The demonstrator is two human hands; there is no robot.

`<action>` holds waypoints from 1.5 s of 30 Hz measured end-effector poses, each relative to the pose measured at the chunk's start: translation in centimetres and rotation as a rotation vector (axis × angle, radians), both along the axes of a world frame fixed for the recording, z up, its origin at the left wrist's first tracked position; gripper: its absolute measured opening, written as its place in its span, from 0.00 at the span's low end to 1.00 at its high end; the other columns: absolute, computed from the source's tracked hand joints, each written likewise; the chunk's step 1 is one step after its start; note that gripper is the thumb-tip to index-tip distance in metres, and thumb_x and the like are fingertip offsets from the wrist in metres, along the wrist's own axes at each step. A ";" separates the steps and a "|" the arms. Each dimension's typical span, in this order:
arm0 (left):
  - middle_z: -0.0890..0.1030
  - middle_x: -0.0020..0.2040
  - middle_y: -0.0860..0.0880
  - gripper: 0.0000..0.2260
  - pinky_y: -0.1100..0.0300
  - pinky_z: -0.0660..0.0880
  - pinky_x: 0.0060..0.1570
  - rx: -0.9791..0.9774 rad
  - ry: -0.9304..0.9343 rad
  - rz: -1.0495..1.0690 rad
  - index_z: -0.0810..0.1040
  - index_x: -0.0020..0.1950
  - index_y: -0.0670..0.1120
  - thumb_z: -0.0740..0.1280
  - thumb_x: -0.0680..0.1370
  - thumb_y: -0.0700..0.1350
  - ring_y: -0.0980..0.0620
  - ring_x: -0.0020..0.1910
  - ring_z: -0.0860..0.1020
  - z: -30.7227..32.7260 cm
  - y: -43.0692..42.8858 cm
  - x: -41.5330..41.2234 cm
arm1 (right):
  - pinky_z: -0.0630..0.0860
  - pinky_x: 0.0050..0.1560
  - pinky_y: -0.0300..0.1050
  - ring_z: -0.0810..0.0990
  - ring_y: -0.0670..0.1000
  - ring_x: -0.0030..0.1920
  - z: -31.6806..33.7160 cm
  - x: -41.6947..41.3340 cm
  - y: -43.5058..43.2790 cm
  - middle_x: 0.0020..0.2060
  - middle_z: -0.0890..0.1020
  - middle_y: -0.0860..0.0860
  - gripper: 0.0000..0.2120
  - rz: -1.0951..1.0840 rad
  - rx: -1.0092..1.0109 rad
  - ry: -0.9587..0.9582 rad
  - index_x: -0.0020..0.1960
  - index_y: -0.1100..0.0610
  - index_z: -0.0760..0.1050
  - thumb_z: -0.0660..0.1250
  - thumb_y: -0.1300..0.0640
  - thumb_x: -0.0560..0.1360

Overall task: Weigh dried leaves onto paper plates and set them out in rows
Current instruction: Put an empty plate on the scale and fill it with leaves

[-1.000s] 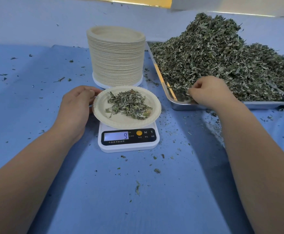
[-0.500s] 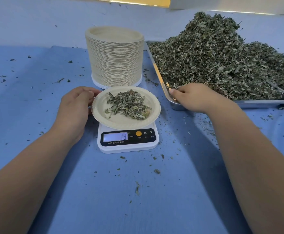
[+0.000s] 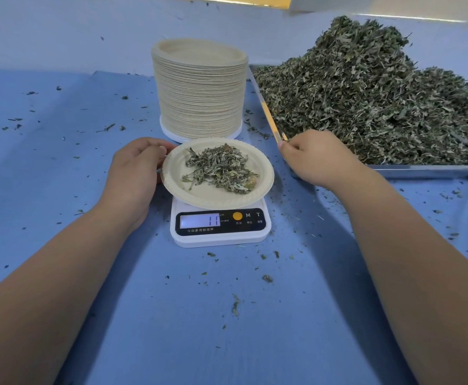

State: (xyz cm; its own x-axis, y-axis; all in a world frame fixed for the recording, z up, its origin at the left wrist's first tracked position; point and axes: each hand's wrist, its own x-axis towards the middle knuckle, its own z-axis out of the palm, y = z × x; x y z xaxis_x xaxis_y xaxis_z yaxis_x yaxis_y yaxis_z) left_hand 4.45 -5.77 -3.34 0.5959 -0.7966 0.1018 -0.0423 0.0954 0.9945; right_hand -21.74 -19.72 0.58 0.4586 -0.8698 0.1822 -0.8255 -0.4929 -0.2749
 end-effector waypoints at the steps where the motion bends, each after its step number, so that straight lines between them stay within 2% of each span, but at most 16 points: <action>1: 0.86 0.42 0.47 0.15 0.64 0.74 0.31 -0.001 0.003 0.003 0.85 0.40 0.52 0.61 0.77 0.42 0.56 0.32 0.78 0.0 0.0 0.0 | 0.68 0.32 0.47 0.69 0.58 0.30 -0.1 0.1 0.1 0.28 0.73 0.59 0.25 -0.013 -0.019 -0.029 0.33 0.60 0.67 0.55 0.45 0.83; 3: 0.86 0.42 0.48 0.15 0.65 0.74 0.31 -0.001 0.008 0.008 0.85 0.39 0.53 0.61 0.77 0.41 0.57 0.32 0.78 0.0 0.0 0.0 | 0.62 0.30 0.45 0.66 0.56 0.29 -0.3 0.3 0.3 0.26 0.70 0.57 0.25 -0.047 -0.085 -0.100 0.32 0.59 0.66 0.56 0.45 0.83; 7: 0.86 0.41 0.49 0.16 0.66 0.73 0.29 -0.003 0.010 0.006 0.85 0.38 0.53 0.61 0.78 0.40 0.59 0.30 0.77 0.0 -0.1 -0.1 | 0.65 0.29 0.46 0.71 0.58 0.28 -0.1 0.8 0.7 0.26 0.74 0.57 0.26 -0.096 -0.184 -0.211 0.30 0.60 0.66 0.56 0.46 0.83; 11: 0.86 0.43 0.48 0.15 0.63 0.74 0.34 0.006 0.004 0.003 0.85 0.41 0.52 0.61 0.78 0.40 0.57 0.33 0.78 -0.1 -0.1 0.0 | 0.58 0.27 0.46 0.63 0.52 0.24 1.1 1.5 1.6 0.22 0.64 0.53 0.26 -0.099 -0.245 -0.338 0.28 0.58 0.60 0.57 0.48 0.82; 13: 0.86 0.45 0.46 0.13 0.62 0.75 0.36 0.008 0.001 0.001 0.85 0.43 0.50 0.61 0.79 0.40 0.54 0.37 0.80 -0.1 -0.1 0.0 | 0.61 0.29 0.48 0.62 0.48 0.23 2.0 2.2 2.2 0.21 0.65 0.52 0.27 -0.064 -0.230 -0.442 0.28 0.59 0.62 0.58 0.47 0.82; 16: 0.86 0.45 0.46 0.13 0.61 0.76 0.37 0.015 -0.002 0.008 0.85 0.43 0.49 0.61 0.79 0.40 0.54 0.38 0.80 -0.2 -0.1 0.0 | 0.69 0.34 0.50 0.68 0.51 0.26 3.0 3.7 3.7 0.28 0.75 0.61 0.28 0.049 -0.169 -0.532 0.32 0.64 0.70 0.58 0.45 0.82; 17: 0.86 0.44 0.47 0.13 0.62 0.76 0.37 0.016 -0.003 0.011 0.85 0.43 0.49 0.61 0.79 0.40 0.55 0.38 0.80 -0.2 -0.1 -0.1 | 0.70 0.34 0.49 0.68 0.52 0.26 3.2 4.2 4.3 0.28 0.75 0.61 0.28 0.092 -0.168 -0.534 0.32 0.64 0.70 0.58 0.44 0.82; 21: 0.85 0.40 0.49 0.13 0.63 0.76 0.35 0.009 0.000 0.005 0.85 0.40 0.51 0.62 0.77 0.41 0.57 0.34 0.79 0.0 0.1 -0.2 | 0.61 0.29 0.42 0.65 0.47 0.26 3.5 5.8 6.4 0.26 0.70 0.56 0.28 0.219 -0.156 -0.503 0.29 0.55 0.64 0.59 0.43 0.83; 23: 0.86 0.43 0.47 0.13 0.59 0.78 0.40 0.014 0.009 -0.001 0.85 0.39 0.53 0.62 0.75 0.43 0.55 0.38 0.81 0.1 0.1 -0.2 | 0.65 0.31 0.42 0.68 0.46 0.28 3.4 6.3 7.0 0.28 0.75 0.55 0.27 0.258 -0.136 -0.481 0.31 0.56 0.70 0.60 0.40 0.83; 26: 0.87 0.47 0.45 0.11 0.53 0.79 0.48 0.022 0.025 0.002 0.85 0.39 0.53 0.63 0.72 0.45 0.51 0.43 0.82 0.2 0.2 -0.3 | 0.68 0.33 0.41 0.71 0.45 0.29 3.2 6.7 7.6 0.29 0.76 0.50 0.24 0.285 -0.149 -0.462 0.38 0.56 0.77 0.63 0.38 0.81; 31: 0.87 0.48 0.46 0.12 0.49 0.80 0.53 0.030 0.025 0.005 0.85 0.38 0.54 0.62 0.71 0.45 0.50 0.47 0.83 0.4 0.4 -0.5 | 0.71 0.35 0.44 0.72 0.46 0.29 3.2 6.7 7.4 0.31 0.79 0.53 0.23 0.268 -0.164 -0.466 0.41 0.56 0.79 0.65 0.37 0.79; 35: 0.87 0.48 0.45 0.11 0.49 0.80 0.53 0.037 0.022 0.005 0.85 0.38 0.53 0.62 0.71 0.46 0.50 0.46 0.82 0.4 0.3 -0.5 | 0.67 0.30 0.37 0.71 0.43 0.27 3.0 6.2 6.7 0.29 0.77 0.50 0.20 0.252 -0.161 -0.477 0.39 0.53 0.77 0.65 0.39 0.80; 37: 0.87 0.48 0.46 0.11 0.50 0.79 0.52 0.041 0.016 0.004 0.85 0.38 0.53 0.62 0.71 0.46 0.51 0.45 0.82 0.4 0.3 -0.4 | 0.64 0.28 0.34 0.72 0.41 0.26 2.9 5.5 5.8 0.27 0.75 0.46 0.19 0.221 -0.165 -0.495 0.37 0.52 0.77 0.65 0.40 0.80; 41: 0.87 0.48 0.47 0.12 0.50 0.79 0.52 0.045 0.011 0.004 0.85 0.38 0.53 0.62 0.71 0.46 0.51 0.46 0.81 0.4 0.3 -0.3 | 0.65 0.31 0.45 0.70 0.47 0.28 2.3 2.7 2.6 0.28 0.73 0.48 0.22 -0.008 -0.276 -0.457 0.40 0.58 0.76 0.63 0.41 0.81; 43: 0.87 0.48 0.46 0.11 0.50 0.78 0.52 0.047 0.011 0.007 0.85 0.39 0.53 0.62 0.71 0.46 0.50 0.46 0.81 0.4 0.2 -0.4 | 0.62 0.31 0.46 0.72 0.51 0.30 1.6 0.7 0.8 0.29 0.74 0.50 0.23 -0.148 -0.298 -0.398 0.42 0.58 0.76 0.61 0.39 0.81; 45: 0.87 0.48 0.45 0.11 0.50 0.78 0.50 0.044 0.007 0.009 0.85 0.40 0.52 0.62 0.71 0.46 0.50 0.46 0.81 0.3 0.2 -0.4 | 0.65 0.31 0.45 0.74 0.56 0.33 0.7 -0.9 -0.5 0.31 0.75 0.52 0.22 -0.257 -0.247 -0.286 0.45 0.58 0.76 0.60 0.39 0.81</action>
